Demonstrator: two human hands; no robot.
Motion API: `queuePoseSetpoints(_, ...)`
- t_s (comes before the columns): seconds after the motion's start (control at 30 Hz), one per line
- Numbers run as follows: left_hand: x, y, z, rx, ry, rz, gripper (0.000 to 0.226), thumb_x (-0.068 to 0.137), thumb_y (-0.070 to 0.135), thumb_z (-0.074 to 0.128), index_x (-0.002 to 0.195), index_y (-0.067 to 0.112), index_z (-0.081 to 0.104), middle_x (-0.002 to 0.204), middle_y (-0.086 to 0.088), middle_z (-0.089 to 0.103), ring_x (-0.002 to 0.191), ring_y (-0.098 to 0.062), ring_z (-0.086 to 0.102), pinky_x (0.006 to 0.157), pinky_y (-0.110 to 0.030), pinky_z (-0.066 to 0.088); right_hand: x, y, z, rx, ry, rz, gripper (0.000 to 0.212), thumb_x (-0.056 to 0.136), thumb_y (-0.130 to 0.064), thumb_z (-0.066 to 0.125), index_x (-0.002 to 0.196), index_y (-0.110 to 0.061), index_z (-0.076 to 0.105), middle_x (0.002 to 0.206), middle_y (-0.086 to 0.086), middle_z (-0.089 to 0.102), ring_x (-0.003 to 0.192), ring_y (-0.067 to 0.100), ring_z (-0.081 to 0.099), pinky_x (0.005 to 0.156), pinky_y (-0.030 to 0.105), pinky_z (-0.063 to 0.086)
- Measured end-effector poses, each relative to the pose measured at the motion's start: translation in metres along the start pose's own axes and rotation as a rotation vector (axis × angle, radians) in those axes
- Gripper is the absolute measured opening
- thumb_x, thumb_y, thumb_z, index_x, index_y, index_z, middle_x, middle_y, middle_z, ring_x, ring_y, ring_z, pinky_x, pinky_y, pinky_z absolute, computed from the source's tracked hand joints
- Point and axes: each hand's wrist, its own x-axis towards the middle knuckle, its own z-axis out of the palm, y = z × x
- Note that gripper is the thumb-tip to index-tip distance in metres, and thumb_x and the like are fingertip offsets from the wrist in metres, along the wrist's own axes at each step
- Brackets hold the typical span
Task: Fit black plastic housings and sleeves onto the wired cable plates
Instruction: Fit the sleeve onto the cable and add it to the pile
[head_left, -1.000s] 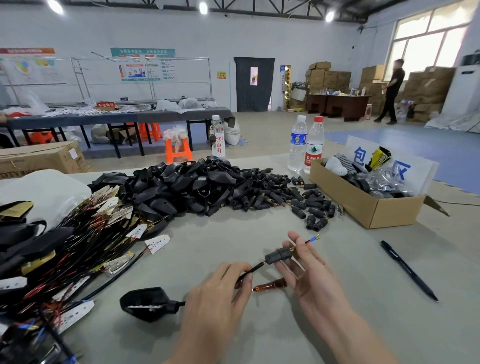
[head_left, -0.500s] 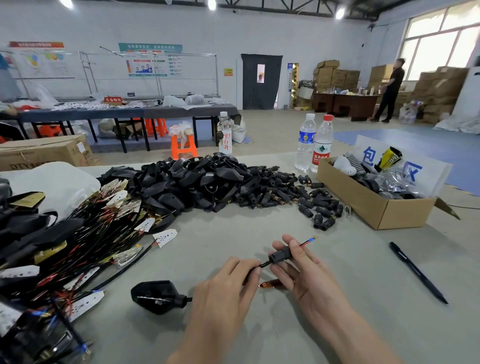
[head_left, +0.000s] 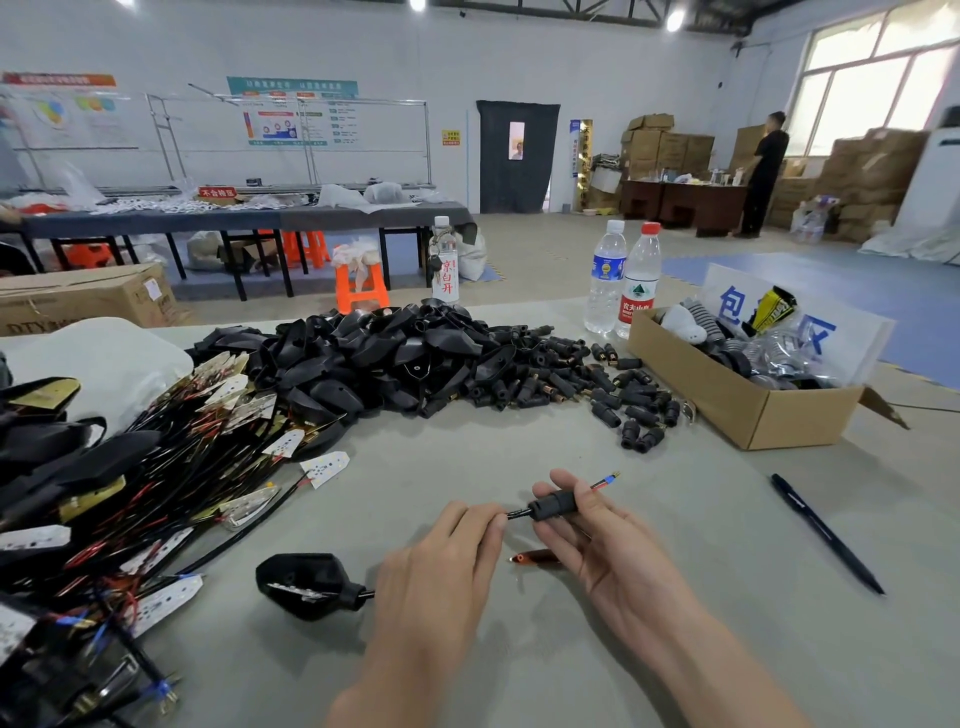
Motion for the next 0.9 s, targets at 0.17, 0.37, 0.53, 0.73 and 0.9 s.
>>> queuePoseSetpoints(0.17,0.002,-0.002,0.002,0.095,0.087,0.066,0.032,0.098,0.043,0.041,0.091,0.028,0.068,0.074,0.008,0.055,0.048,-0.018,0.056,0.037,-0.035,0.045,0.0,0.001,0.002,0.01,0.01,0.002,0.032,0.094,-0.018,0.057,0.12,0.0,0.064,0.113,0.019,0.072,0.096,0.026,0.074,0.067,0.028,0.06)
queuePoseSetpoints(0.37,0.002,-0.004,0.005,0.079,0.094,0.152,0.026,0.098,0.04,0.045,0.093,0.028,0.068,0.075,0.008,0.054,0.052,-0.014,0.055,0.04,-0.033,0.045,0.0,0.003,0.004,-0.028,0.001,0.015,0.03,0.095,-0.02,0.058,0.117,0.0,0.065,0.109,0.019,0.073,0.083,0.02,0.075,0.065,0.024,0.06)
queuePoseSetpoints(0.53,0.003,-0.004,0.007,0.018,0.112,0.146,0.026,0.094,0.043,0.048,0.098,0.027,0.068,0.077,0.014,0.061,0.058,-0.01,0.058,0.051,-0.029,0.049,-0.001,0.004,0.006,-0.055,0.0,-0.029,0.033,0.091,-0.024,0.06,0.115,-0.003,0.067,0.109,0.019,0.073,0.09,0.023,0.075,0.067,0.024,0.059)
queuePoseSetpoints(0.73,0.003,-0.015,0.011,0.033,0.056,0.192,0.013,0.092,0.038,0.047,0.091,0.032,0.059,0.077,0.02,0.061,0.067,0.0,0.054,0.069,-0.026,0.038,0.003,-0.004,0.0,0.024,0.098,-0.073,0.026,0.099,-0.021,0.054,0.115,-0.004,0.067,0.108,0.016,0.074,0.089,0.023,0.075,0.063,0.024,0.059)
queuePoseSetpoints(0.9,0.002,-0.013,0.014,0.061,0.111,0.207,0.017,0.093,0.036,0.047,0.09,0.03,0.063,0.071,0.017,0.06,0.07,-0.009,0.049,0.066,-0.027,0.038,-0.001,0.001,0.004,-0.093,0.006,-0.015,0.04,0.085,-0.031,0.063,0.119,-0.01,0.068,0.115,0.009,0.073,0.095,0.02,0.074,0.069,0.027,0.059)
